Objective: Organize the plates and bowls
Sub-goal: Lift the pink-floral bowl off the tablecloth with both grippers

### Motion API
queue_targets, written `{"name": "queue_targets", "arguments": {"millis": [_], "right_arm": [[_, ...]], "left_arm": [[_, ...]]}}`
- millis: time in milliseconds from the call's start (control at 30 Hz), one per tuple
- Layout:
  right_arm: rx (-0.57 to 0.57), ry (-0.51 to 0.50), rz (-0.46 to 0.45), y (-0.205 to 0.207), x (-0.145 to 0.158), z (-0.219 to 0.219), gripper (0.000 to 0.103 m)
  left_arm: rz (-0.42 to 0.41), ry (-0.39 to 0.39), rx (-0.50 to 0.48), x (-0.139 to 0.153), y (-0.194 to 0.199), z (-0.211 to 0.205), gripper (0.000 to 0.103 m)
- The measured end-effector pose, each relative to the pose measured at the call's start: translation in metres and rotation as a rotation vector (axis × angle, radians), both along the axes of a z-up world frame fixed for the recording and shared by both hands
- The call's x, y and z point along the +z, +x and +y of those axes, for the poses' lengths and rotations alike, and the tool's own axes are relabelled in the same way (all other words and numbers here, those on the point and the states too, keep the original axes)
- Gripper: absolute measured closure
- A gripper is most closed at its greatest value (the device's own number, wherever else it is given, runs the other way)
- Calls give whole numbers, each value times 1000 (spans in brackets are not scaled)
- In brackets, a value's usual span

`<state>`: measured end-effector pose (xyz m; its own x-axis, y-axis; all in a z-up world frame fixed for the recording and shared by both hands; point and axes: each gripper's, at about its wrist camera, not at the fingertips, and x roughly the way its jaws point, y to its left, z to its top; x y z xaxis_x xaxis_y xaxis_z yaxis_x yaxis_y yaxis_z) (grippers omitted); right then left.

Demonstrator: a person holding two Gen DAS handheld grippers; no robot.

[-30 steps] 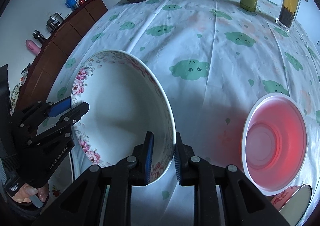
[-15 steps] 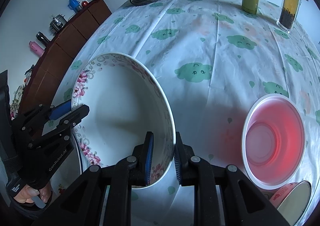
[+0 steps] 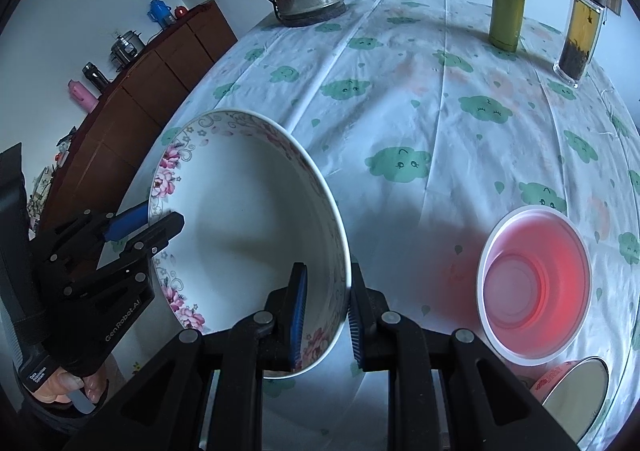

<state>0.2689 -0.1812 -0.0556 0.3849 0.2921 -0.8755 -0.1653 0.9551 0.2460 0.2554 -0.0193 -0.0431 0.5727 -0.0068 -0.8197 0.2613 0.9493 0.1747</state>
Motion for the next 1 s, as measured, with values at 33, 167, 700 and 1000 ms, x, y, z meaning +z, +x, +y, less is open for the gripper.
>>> {"name": "queue_targets", "arguments": {"millis": [33,167,700,1000], "right_arm": [[2,2,0,0,0,0,82],[15,6,-4,-4,4,7,82],[73,12,-1,-15,6,37,82],[104,11,15,-19,0,53,82]], "left_arm": [[-4,2,1,1,-1,1,79],[-11,9,11,5,-6,8,79],[-29,18,57,11,-27,38,79],[-29,20,81,9,-35,51,79]]}}
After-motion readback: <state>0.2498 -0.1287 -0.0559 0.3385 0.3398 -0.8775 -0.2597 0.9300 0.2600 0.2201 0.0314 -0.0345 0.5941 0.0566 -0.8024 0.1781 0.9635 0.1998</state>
